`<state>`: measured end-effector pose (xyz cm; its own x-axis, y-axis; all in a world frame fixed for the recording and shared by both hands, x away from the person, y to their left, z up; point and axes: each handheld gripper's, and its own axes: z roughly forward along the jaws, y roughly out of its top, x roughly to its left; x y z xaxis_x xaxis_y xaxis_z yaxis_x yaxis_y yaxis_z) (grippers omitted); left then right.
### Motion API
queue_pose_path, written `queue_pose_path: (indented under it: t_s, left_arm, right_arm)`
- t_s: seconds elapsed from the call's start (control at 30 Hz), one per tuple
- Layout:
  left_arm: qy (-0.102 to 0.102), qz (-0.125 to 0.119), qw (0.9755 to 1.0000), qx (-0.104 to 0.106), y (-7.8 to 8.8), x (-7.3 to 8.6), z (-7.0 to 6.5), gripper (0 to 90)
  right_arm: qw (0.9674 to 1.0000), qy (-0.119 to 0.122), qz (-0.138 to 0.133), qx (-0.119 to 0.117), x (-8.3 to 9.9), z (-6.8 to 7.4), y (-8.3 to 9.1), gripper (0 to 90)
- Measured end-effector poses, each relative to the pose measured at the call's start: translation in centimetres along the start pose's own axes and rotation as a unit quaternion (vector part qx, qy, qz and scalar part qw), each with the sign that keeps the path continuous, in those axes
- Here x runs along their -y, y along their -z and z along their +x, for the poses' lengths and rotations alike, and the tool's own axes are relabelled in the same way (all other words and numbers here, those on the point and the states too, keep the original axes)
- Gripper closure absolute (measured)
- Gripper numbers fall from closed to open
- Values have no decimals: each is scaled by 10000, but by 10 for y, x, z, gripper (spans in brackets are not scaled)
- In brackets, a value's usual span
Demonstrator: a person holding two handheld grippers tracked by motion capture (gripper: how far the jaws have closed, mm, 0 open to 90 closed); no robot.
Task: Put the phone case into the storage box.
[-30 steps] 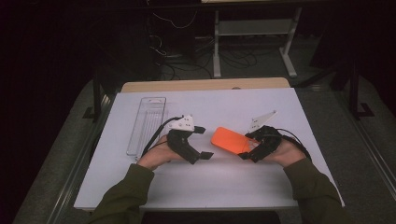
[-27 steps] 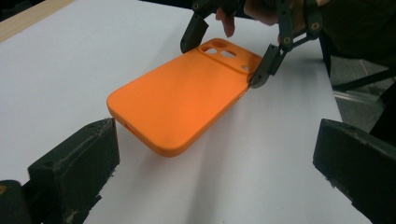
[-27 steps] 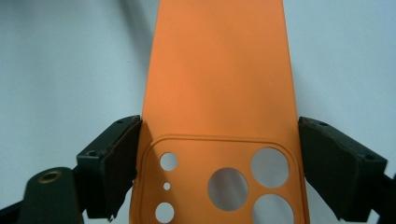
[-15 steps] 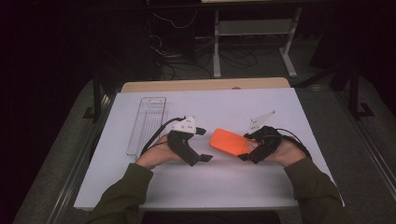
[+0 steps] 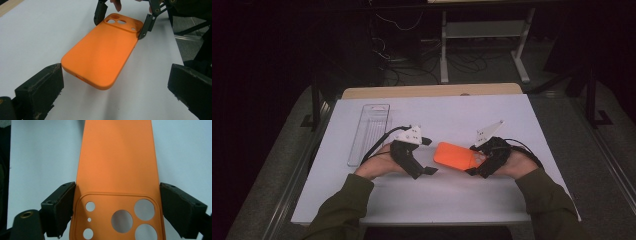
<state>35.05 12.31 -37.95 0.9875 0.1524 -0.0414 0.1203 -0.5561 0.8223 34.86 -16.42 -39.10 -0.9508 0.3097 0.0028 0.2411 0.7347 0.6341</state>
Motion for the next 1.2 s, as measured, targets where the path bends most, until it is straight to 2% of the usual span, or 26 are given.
queue_pose_path:
  t_s: [0.23,0.4,0.67,0.9,1.13,1.2]
  left_arm:
    - [-53,25,9999,97,0,-1,-1,0]
    - [-104,133,9997,196,-1,0,-3,0]
    - [-179,212,9994,217,-3,0,-4,0]
    - [-148,255,9992,271,-8,2,-5,0]
    - [-266,347,9984,371,-10,2,-7,0]
    - [-228,344,9984,387,-11,2,-8,0]
  right_arm:
    - [9998,179,22,-113,-4,4,-4,152]
    - [9994,286,47,-208,-7,7,-6,153]
    - [9987,400,114,-301,-9,11,-10,153]
    - [9981,459,146,-379,-12,14,-13,152]
    - [9972,556,181,-457,-15,17,-15,152]
    - [9970,589,182,-472,-16,18,-16,152]
